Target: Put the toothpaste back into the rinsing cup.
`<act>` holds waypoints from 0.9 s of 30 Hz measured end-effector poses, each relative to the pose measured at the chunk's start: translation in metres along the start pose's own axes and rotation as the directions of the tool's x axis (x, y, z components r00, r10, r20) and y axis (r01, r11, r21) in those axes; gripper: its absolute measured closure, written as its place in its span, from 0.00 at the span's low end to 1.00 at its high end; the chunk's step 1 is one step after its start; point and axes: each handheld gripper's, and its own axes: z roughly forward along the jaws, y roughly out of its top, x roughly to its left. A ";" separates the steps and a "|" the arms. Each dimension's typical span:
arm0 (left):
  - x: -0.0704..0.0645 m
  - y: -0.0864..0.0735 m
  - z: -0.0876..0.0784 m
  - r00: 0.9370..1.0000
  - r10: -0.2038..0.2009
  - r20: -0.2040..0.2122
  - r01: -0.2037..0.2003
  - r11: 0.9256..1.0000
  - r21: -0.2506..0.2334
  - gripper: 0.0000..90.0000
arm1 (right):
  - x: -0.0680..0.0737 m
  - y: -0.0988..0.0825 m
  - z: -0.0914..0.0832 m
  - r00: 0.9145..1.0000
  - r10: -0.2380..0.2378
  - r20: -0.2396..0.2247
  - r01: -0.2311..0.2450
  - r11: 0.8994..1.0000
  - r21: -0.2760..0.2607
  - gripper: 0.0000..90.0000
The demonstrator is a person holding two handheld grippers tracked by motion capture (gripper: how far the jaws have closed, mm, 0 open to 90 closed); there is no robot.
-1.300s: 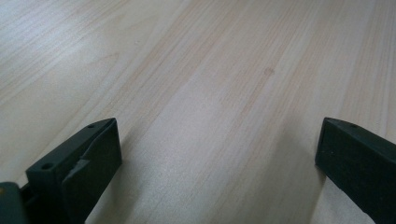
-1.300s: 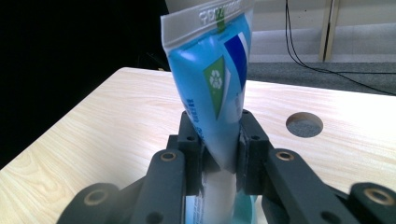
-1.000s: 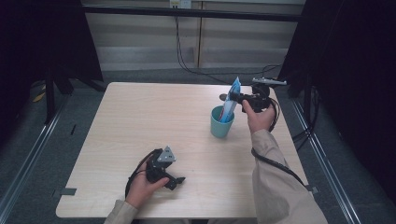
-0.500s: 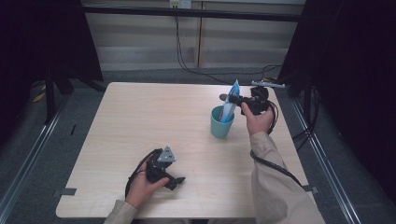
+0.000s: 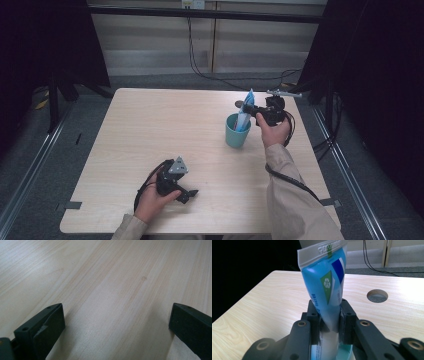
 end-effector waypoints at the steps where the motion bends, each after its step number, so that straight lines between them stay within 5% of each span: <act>1: 0.000 0.000 0.000 1.000 0.000 0.000 0.000 1.000 0.000 0.00 | 0.000 0.000 0.000 1.000 0.000 0.000 0.000 1.000 0.000 0.83; 27: 0.000 0.000 0.000 1.000 0.000 0.000 0.000 1.000 0.000 0.00 | 0.000 -0.006 -0.003 1.000 -0.022 0.011 0.022 1.000 0.012 0.82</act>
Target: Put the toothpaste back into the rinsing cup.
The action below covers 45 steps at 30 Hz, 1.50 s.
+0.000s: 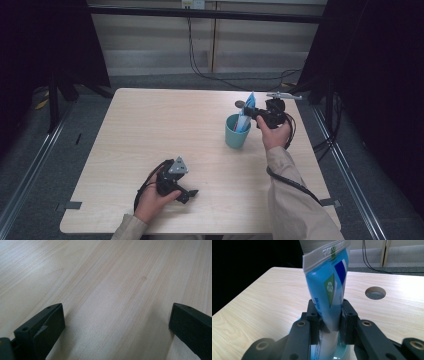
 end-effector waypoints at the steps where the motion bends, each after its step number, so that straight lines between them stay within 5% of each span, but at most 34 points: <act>1: 0.000 0.000 0.000 1.000 -0.001 0.000 0.001 1.000 -0.001 0.00 | 0.000 0.000 -0.001 1.000 -0.002 0.001 0.002 1.000 0.002 0.82; 12: 0.000 0.000 0.000 1.000 0.000 0.000 0.000 1.000 0.000 0.00 | 0.000 0.001 -0.004 0.999 -0.044 0.019 0.043 0.999 0.025 0.80; 45: 0.000 0.000 0.000 1.000 0.000 0.000 0.000 1.000 0.000 0.00 | -0.014 -0.001 -0.014 0.997 -0.051 0.051 0.049 0.998 0.038 0.67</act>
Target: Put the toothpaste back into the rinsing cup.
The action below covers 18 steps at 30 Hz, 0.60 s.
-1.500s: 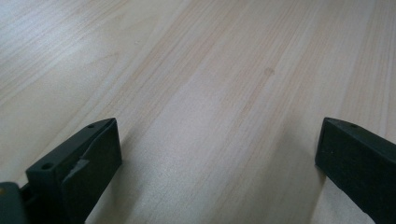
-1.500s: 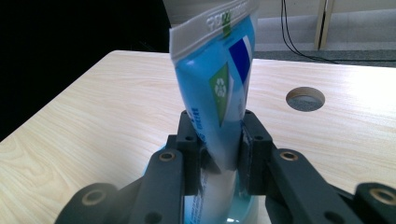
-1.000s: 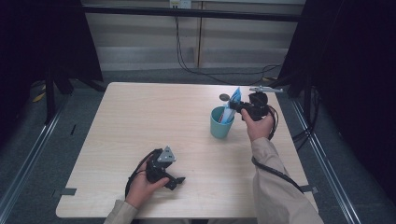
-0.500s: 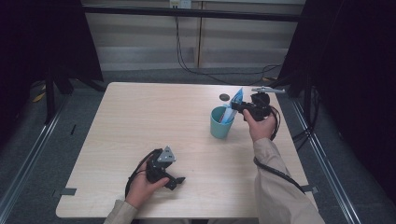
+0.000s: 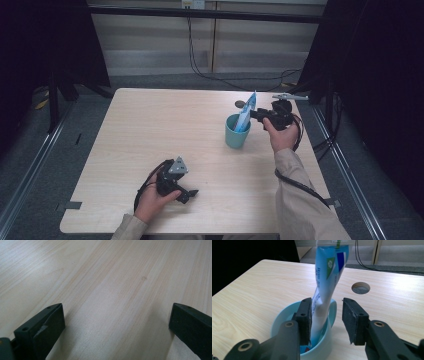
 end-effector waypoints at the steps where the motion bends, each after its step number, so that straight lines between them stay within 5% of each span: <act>1: 0.000 0.000 0.000 1.000 0.000 0.000 0.000 1.000 0.000 0.00 | 0.001 0.000 0.000 1.000 0.000 -0.002 0.000 1.000 0.000 0.64; 6: 0.000 0.000 0.000 1.000 0.000 0.000 0.000 1.000 0.000 0.00 | 0.001 -0.002 -0.001 1.000 -0.013 0.012 0.013 1.000 0.007 0.53; 18: 0.000 0.000 0.000 1.000 0.000 0.000 0.000 1.000 0.000 0.00 | 0.000 -0.001 -0.006 0.999 -0.034 -0.016 0.034 0.999 -0.003 0.48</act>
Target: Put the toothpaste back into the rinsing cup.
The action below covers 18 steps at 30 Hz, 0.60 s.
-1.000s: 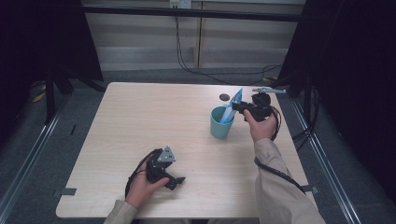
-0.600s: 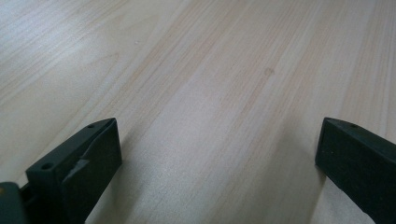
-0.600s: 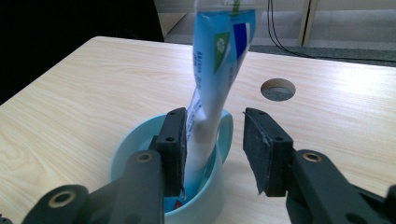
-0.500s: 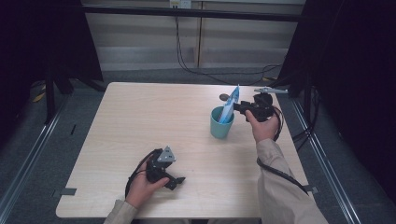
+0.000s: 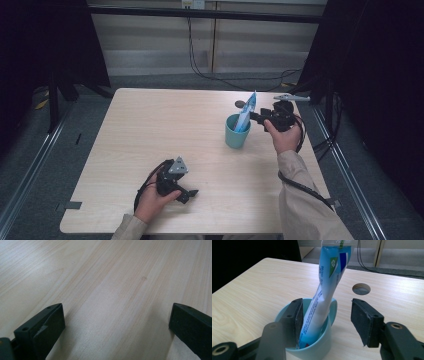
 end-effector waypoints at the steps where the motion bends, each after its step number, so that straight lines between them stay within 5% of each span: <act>1: 0.000 0.000 0.000 1.000 0.000 0.000 0.000 1.000 0.000 0.00 | 0.000 0.000 0.000 1.000 -0.005 -0.001 0.005 1.000 -0.002 0.48; 18: 0.000 0.000 0.000 1.000 0.001 0.000 -0.001 1.000 -0.001 0.00 | -0.004 -0.008 -0.008 0.999 -0.033 -0.015 0.034 0.999 0.034 0.37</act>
